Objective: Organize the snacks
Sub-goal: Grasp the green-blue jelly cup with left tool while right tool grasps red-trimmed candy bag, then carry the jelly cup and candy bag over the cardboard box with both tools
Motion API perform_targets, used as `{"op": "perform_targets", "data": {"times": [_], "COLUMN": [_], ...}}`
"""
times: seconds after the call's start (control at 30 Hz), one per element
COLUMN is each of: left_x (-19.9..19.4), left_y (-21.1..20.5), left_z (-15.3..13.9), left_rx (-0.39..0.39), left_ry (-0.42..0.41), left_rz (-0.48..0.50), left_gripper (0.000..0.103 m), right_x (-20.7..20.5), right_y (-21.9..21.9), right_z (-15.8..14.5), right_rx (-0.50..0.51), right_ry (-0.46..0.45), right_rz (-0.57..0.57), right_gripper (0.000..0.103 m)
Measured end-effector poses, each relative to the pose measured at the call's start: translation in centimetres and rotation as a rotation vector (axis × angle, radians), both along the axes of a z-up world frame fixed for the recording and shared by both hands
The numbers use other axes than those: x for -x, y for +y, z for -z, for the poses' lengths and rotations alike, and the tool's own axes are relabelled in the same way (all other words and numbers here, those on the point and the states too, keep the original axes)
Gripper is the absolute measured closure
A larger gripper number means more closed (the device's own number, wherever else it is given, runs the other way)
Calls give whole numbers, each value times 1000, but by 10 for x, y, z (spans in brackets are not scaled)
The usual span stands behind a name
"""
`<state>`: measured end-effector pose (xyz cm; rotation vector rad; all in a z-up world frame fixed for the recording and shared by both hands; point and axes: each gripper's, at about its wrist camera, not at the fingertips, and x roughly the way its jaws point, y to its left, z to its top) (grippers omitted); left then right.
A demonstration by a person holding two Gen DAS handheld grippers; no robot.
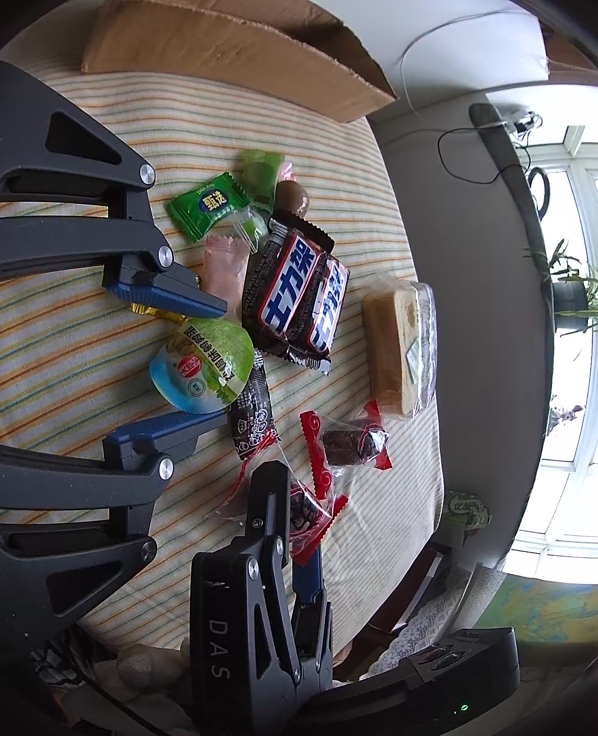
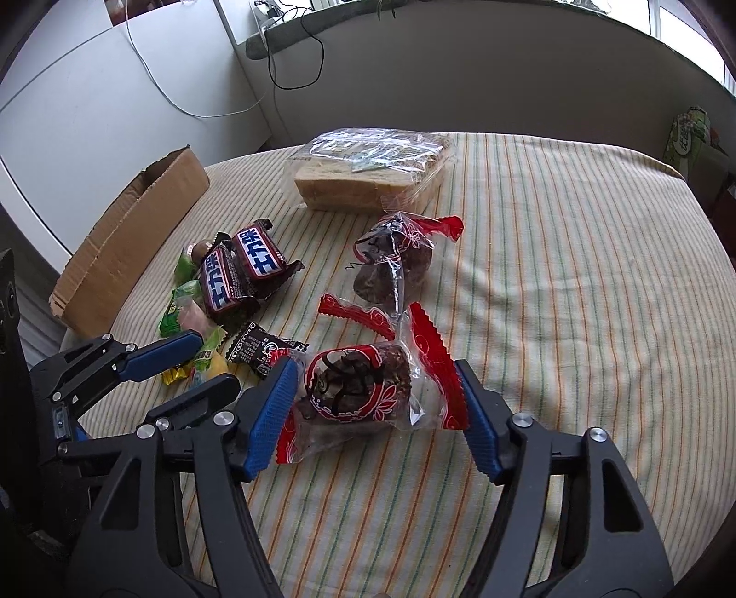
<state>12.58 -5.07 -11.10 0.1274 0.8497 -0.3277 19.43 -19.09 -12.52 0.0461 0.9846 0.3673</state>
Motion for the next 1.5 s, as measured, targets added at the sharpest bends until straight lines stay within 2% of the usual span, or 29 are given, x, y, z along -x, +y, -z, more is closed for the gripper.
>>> {"op": "perform_targets", "data": {"times": [0.2, 0.7, 1.1, 1.5], "left_x": [0, 8, 17, 28], "left_y": [3, 13, 23, 58], "left_z": [0, -12, -25, -53], "left_rx": [12, 87, 114, 136], "left_ry": [-7, -18, -54, -134], "left_rz": [-9, -39, -58, -131], "left_gripper": [65, 65, 65, 65], "right_x": [7, 26, 42, 38], "right_y": [-12, -31, -29, 16], "right_z": [-3, -10, -37, -73], "right_rx": [-40, -58, -40, -54], "right_ry": [13, -6, -95, -162], "right_rz": [13, 39, 38, -54], "right_gripper": [40, 55, 57, 57]}}
